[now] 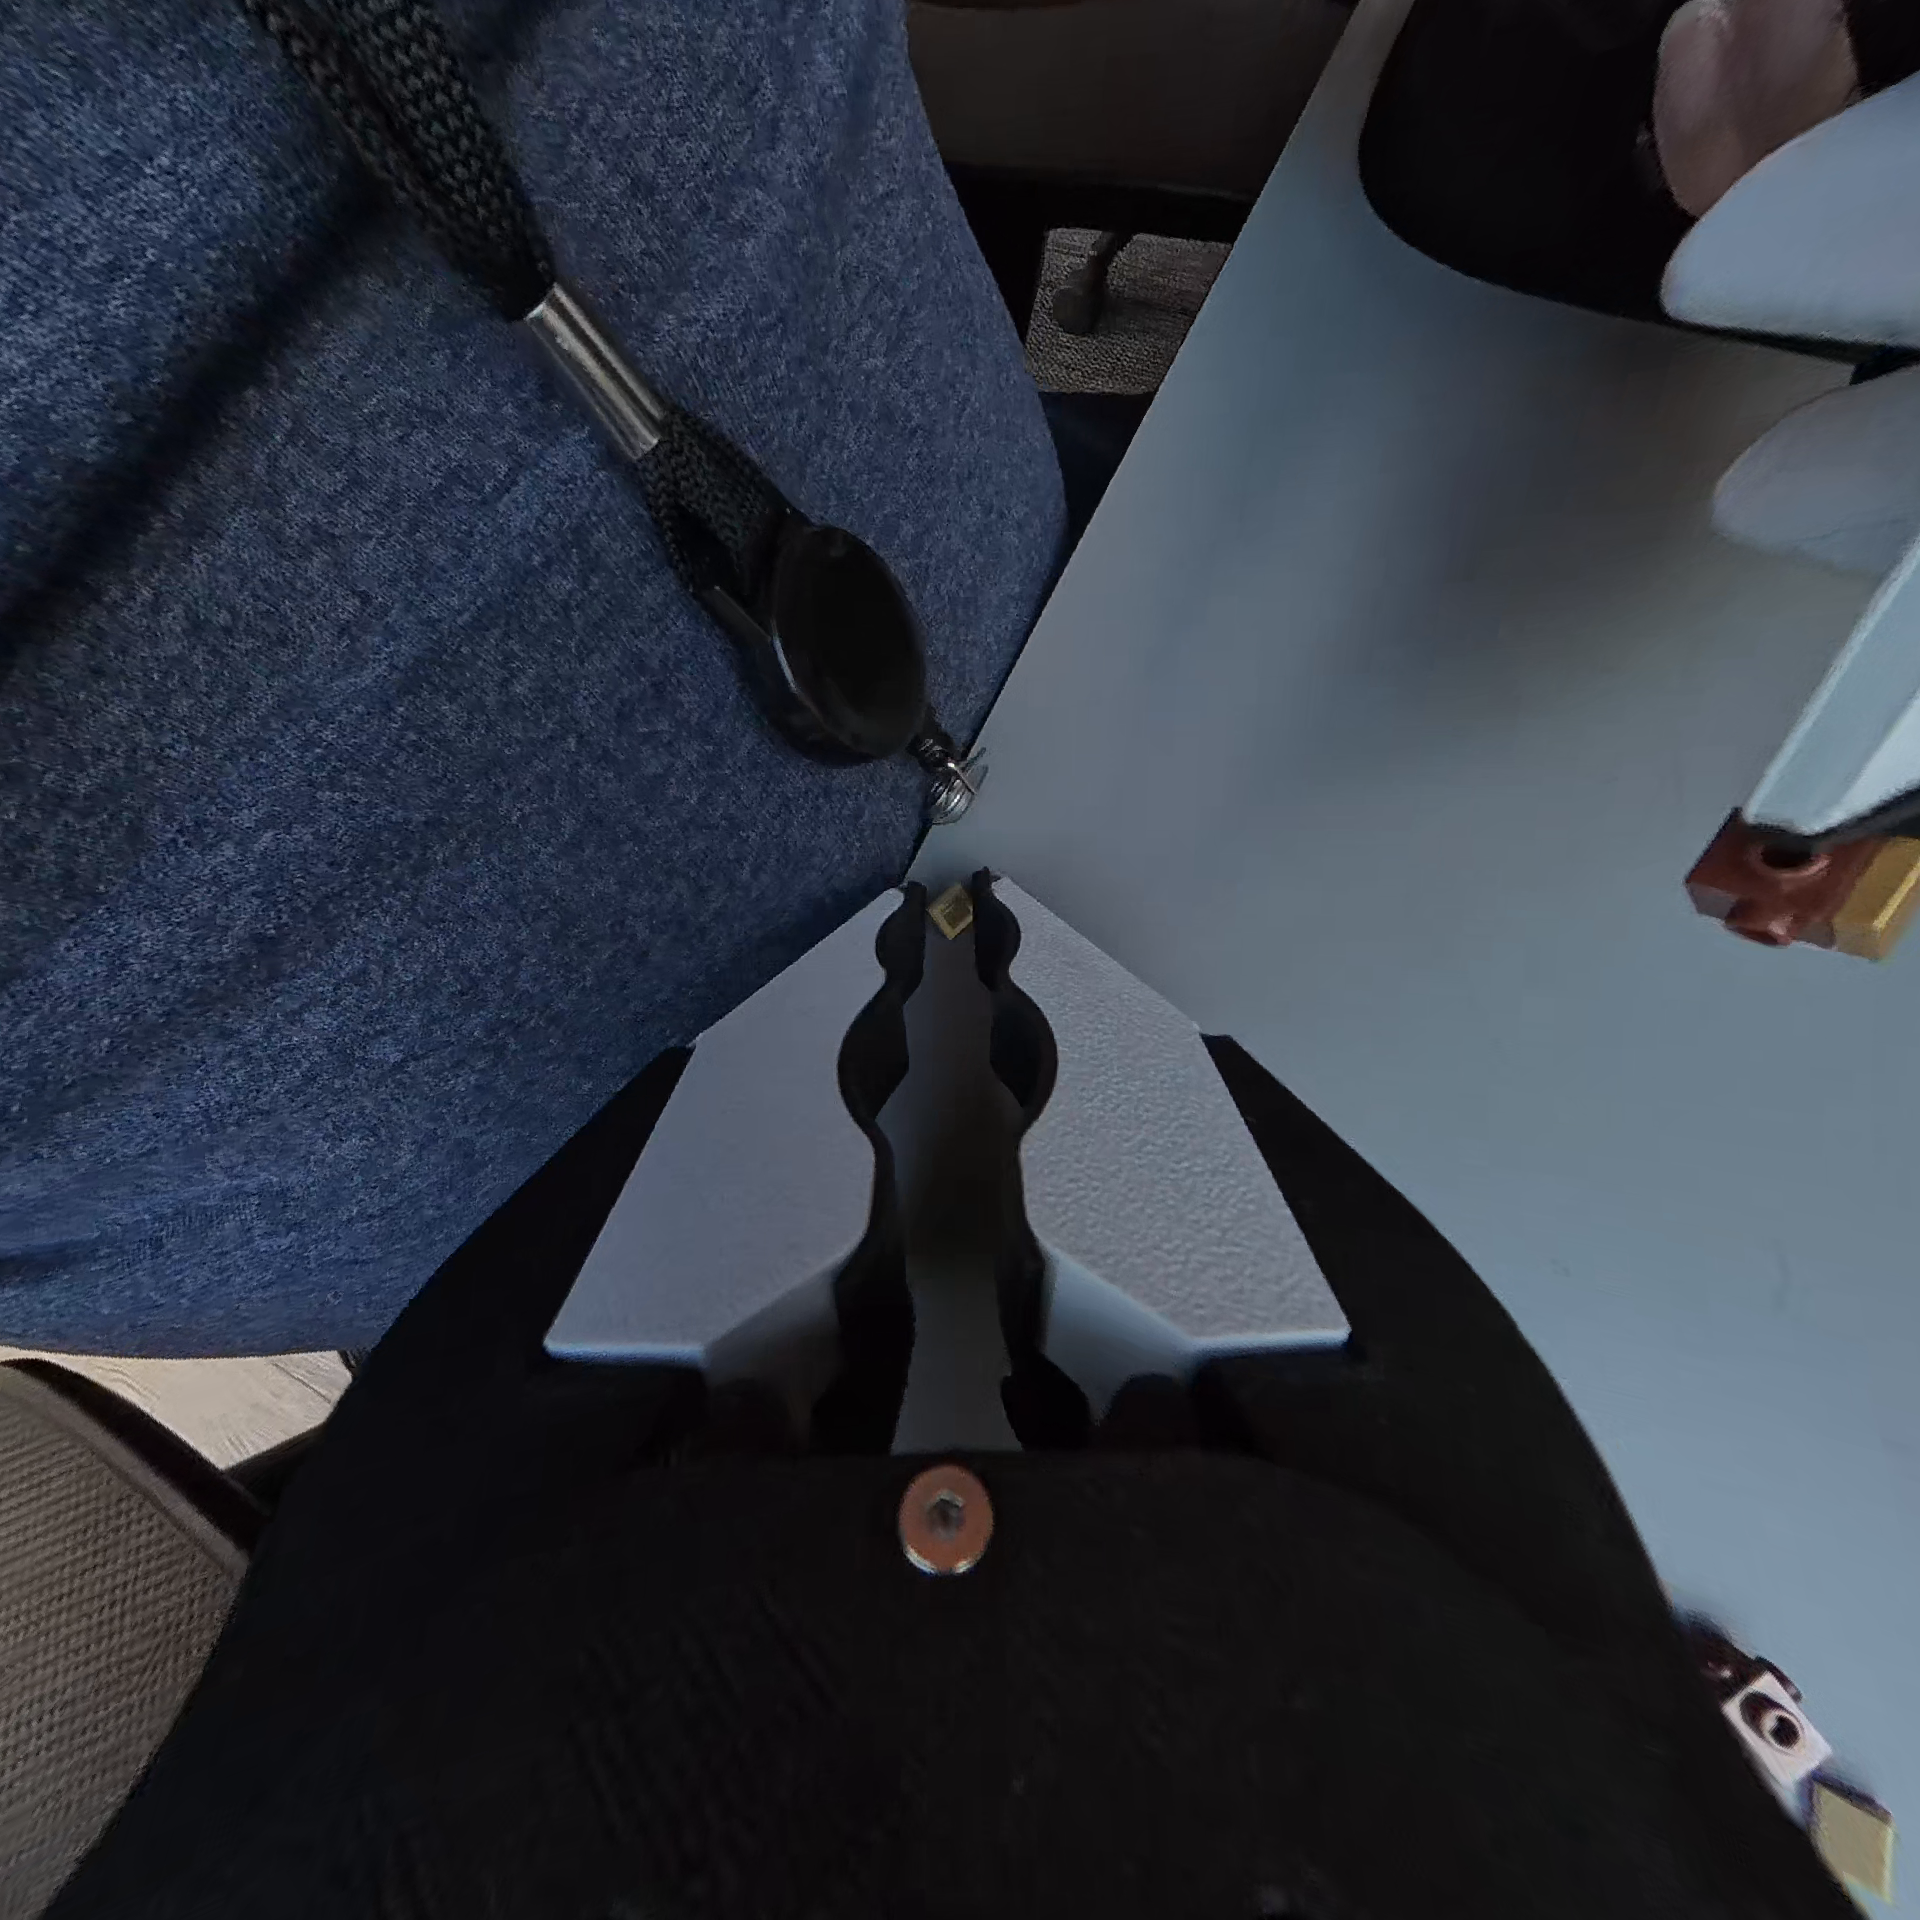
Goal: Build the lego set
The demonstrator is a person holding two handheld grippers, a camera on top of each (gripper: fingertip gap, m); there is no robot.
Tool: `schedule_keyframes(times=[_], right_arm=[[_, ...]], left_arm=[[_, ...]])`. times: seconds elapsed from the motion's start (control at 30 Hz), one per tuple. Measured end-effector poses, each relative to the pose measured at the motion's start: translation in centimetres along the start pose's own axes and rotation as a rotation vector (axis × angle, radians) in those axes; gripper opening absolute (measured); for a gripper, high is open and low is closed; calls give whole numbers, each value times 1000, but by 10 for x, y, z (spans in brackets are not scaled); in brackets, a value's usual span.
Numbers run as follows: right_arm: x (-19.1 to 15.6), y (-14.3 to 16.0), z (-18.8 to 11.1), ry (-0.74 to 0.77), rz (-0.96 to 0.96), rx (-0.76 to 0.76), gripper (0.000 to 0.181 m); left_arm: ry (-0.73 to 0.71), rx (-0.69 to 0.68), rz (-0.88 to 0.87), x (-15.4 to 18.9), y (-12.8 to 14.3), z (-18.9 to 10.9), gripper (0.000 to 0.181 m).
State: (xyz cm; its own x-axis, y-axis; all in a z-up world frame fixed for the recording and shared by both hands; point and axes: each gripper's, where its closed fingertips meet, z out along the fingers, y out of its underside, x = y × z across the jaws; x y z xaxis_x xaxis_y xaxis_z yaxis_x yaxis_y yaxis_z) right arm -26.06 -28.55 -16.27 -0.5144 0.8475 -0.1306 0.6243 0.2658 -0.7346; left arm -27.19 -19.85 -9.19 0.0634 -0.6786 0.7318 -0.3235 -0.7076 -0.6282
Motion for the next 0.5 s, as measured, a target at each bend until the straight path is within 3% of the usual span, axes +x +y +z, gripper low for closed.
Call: schedule_keyframes(times=[0.23, 0.37, 0.5], right_arm=[[26, 17, -23, 59, 35, -51, 9], [55, 23, -42, 200, 82, -76, 21], [70, 31, -53, 361, 246, -89, 22]], left_arm=[[13, -2, -3, -1, -1, 2, 9], [19, 6, 9, 0, -4, 2, 9], [13, 23, 1, -2, -3, -3, 9]])
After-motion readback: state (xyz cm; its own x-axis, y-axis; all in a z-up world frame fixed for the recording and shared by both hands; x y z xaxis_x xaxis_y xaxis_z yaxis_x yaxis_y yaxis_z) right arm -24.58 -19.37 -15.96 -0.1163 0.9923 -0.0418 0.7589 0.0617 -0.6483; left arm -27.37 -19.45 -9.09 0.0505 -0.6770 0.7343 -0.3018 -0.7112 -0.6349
